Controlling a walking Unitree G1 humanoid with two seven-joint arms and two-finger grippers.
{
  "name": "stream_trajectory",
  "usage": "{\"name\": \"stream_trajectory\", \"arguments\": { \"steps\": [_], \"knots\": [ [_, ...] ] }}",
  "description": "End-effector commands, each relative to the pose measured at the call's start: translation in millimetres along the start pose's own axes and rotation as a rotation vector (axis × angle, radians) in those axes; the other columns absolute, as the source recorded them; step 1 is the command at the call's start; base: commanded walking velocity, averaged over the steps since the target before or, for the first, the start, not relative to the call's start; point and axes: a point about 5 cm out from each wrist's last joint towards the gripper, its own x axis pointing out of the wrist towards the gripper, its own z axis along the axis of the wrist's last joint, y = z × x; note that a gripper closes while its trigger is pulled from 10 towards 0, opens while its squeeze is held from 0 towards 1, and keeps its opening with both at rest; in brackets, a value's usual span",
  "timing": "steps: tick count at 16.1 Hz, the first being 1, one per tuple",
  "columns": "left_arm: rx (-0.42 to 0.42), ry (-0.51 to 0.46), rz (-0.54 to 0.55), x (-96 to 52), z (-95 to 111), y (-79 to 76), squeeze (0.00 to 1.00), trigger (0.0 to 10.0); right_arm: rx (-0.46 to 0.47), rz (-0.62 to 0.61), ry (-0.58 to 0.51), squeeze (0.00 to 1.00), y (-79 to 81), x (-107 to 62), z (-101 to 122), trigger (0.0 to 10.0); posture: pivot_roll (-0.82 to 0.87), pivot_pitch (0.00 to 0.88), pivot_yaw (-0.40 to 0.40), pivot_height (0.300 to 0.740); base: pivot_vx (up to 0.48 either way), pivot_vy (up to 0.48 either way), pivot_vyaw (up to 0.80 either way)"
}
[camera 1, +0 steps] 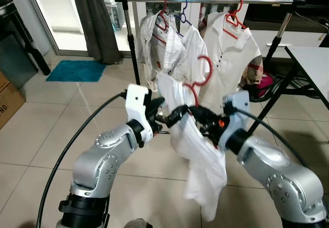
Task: Hang hanger
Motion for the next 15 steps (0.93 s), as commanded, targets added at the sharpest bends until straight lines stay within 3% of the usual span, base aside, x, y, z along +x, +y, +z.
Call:
{"name": "stream_trajectory", "arguments": {
  "steps": [1,2,3,8,15],
  "knots": [
    [0.038,-0.002,0.01,3.1,5,3.4,0.0,8.8,-0.021,0.025,-0.038,0.0,4.6,2.2,8,10.0,0.04,0.0,0.051,0.74,0.0,0.0,0.0],
    [0.058,-0.017,0.032,5.0,7,6.6,0.0,3.8,-0.027,0.035,-0.042,0.0,6.0,2.7,9,10.0,0.04,0.0,0.051,0.74,0.0,0.0,0.0],
    [0.076,-0.042,0.057,6.4,9,10.1,0.0,0.0,-0.031,0.043,-0.044,0.0,7.5,2.6,9,10.0,0.04,0.0,0.051,0.74,0.0,0.0,0.0],
    [0.13,-0.102,0.08,6.8,14,16.0,0.0,0.0,-0.031,0.048,-0.053,0.0,9.2,1.0,10,10.0,0.04,0.0,0.053,0.74,0.0,0.0,0.0],
    [0.14,-0.056,0.023,15.1,5,17.4,0.0,0.0,-0.035,0.071,-0.073,0.0,12.2,0.5,13,10.0,0.03,0.0,0.062,0.74,0.0,0.0,0.0]
  ]
}}
